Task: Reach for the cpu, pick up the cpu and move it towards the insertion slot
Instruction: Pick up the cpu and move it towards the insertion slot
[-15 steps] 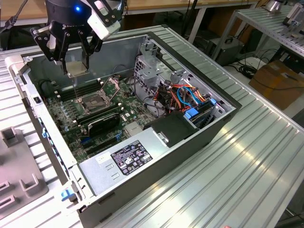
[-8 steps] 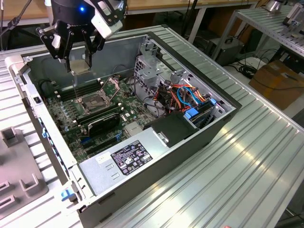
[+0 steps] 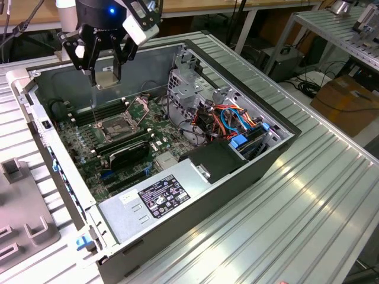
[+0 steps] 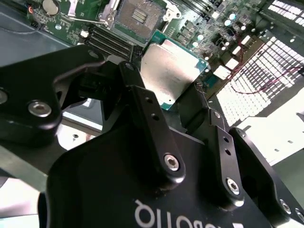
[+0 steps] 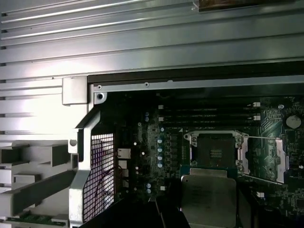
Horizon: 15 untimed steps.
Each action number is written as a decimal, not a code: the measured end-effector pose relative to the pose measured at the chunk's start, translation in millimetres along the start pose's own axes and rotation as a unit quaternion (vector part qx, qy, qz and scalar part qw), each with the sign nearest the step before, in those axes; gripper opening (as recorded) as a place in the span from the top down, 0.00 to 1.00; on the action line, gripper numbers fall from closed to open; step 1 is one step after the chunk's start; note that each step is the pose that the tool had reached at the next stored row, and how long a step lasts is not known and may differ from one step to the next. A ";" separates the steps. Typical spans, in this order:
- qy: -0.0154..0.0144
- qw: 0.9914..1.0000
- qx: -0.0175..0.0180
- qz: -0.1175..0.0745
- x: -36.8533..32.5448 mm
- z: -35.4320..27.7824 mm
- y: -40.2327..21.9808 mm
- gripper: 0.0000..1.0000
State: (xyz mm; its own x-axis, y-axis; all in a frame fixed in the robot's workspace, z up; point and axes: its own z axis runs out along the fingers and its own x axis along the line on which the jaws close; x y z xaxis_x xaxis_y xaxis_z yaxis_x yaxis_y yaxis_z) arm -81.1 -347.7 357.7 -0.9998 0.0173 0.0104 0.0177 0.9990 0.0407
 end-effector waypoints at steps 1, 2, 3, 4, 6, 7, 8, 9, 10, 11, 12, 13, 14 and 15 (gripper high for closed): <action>0.000 1.000 0.000 0.000 -2.4 1.0 2.7 0.45; 0.000 1.000 0.000 0.000 -4.9 2.5 5.8 0.45; 0.000 1.000 0.000 0.000 -7.3 4.3 8.0 0.45; 0.000 1.000 0.000 0.000 -8.7 5.3 9.1 0.45; 0.000 1.000 0.000 0.000 -12.2 7.7 12.7 0.45; 0.000 1.000 0.000 0.000 -13.1 8.4 13.6 0.45; 0.000 1.000 0.000 0.000 -14.4 9.5 15.3 0.45; 0.000 1.000 0.000 0.000 -14.7 10.5 16.8 0.45; 0.000 1.000 0.000 0.001 -14.7 11.3 17.7 0.45; 0.000 1.000 0.000 0.001 -14.6 11.5 18.5 0.45; 0.000 1.000 0.000 0.001 -14.7 11.5 18.9 0.45; 0.000 1.000 0.000 0.001 -14.7 11.6 19.7 0.45; 0.000 1.000 0.000 0.001 -14.7 11.6 20.0 0.45; 0.000 1.000 0.000 0.001 -14.7 11.6 20.2 0.45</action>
State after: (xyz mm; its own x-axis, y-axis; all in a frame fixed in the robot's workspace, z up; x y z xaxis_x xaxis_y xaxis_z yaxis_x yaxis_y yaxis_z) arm -66.2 -327.2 346.7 -0.9998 0.0194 0.0104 0.0198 0.9990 0.0408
